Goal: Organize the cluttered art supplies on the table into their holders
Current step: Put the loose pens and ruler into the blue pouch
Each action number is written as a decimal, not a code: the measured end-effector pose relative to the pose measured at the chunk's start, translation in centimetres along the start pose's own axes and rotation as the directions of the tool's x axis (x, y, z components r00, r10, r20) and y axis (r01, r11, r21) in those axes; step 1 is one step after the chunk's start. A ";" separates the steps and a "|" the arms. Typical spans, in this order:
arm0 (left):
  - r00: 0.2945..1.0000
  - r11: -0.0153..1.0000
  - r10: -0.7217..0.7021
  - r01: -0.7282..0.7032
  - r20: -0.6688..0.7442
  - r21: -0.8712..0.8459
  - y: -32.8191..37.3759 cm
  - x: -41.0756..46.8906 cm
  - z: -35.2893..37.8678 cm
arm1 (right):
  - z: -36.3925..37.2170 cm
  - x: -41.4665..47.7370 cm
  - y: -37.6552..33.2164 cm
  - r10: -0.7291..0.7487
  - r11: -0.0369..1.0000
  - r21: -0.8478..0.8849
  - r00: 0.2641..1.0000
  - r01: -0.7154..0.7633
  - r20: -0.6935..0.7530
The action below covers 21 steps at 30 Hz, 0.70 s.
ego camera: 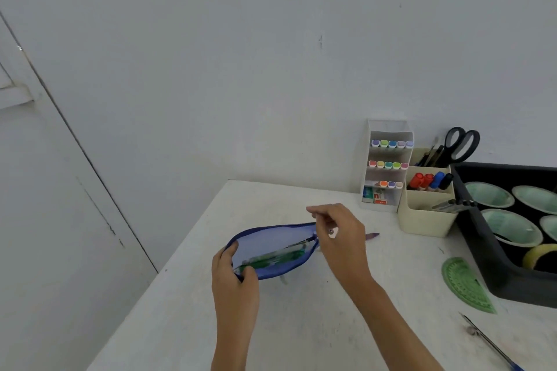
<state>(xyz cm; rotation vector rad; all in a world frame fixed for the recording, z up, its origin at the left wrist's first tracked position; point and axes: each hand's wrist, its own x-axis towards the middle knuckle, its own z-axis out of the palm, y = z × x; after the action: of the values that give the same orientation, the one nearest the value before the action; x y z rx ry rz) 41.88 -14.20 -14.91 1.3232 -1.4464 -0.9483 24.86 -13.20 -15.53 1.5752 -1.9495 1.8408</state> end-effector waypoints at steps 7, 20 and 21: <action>1.000 1.000 -0.002 0.002 0.012 -0.013 0.3 1.0 -0.2 | -0.5 0.1 6.8 0.392 0.830 -0.524 0.868 -0.191 0.305; 0.999 0.999 -0.002 0.004 0.046 -0.034 -0.4 0.7 -0.1 | -4.3 0.1 -0.3 0.233 0.953 -0.152 0.955 -0.262 -0.183; 0.999 0.999 -0.004 0.006 0.052 -0.037 -0.4 0.5 0.0 | -5.2 0.5 -2.3 0.259 0.962 -0.024 0.941 -0.271 -0.215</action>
<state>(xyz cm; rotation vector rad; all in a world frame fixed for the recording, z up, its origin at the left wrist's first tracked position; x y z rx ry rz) 41.99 -14.78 -15.17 1.2846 -1.4584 -1.0147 23.08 -9.07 -12.05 1.0933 -2.1759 1.9343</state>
